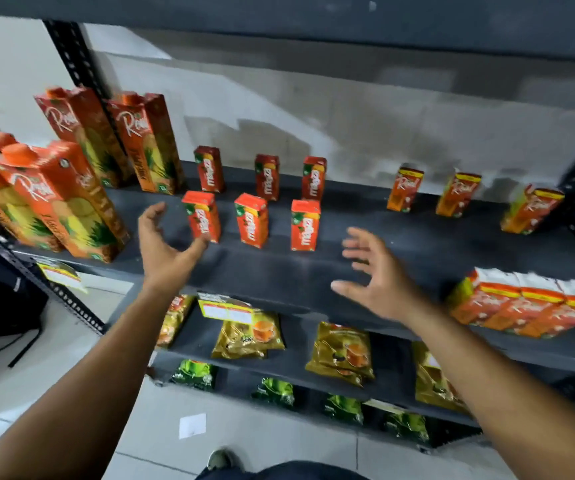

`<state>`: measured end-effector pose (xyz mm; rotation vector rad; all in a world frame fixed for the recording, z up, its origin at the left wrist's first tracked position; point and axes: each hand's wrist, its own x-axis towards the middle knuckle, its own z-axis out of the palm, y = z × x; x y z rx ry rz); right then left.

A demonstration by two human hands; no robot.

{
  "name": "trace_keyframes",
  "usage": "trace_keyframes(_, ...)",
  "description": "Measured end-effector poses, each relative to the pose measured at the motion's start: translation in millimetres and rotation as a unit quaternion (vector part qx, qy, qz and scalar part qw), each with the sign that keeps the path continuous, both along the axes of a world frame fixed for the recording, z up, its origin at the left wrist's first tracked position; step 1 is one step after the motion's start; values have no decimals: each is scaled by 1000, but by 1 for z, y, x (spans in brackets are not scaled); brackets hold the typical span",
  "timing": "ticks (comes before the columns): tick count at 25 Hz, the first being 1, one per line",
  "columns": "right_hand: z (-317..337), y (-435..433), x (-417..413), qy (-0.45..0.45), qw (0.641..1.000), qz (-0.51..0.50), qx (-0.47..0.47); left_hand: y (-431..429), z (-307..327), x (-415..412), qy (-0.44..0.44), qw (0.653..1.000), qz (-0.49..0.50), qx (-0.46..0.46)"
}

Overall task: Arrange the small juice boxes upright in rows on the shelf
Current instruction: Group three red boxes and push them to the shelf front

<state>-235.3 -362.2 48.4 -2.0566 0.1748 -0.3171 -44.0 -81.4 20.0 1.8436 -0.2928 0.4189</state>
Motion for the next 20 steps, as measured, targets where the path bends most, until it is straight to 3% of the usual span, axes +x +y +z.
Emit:
trace_keyframes(3, -7, -2, 69, 55, 995, -44, 63, 14, -9, 44, 102, 989, -99, 48)
trace_keyframes(6, -22, 0, 106, 102, 991, -78, 44, 17, -15, 86, 169, 956, -227, 81)
trace_keyframes(9, -29, 12, 125, 152, 978, -143, -14, 2, -5, 114, 171, 929, -280, 170)
trace_keyframes(15, -33, 36, 148, 148, 976, -161, 7, -40, 0, 132, 246, 859, -408, 188)
trace_keyframes(20, -30, 65, 156, 124, 981, -151, 2, -49, -5, 127, 256, 829, -474, 152)
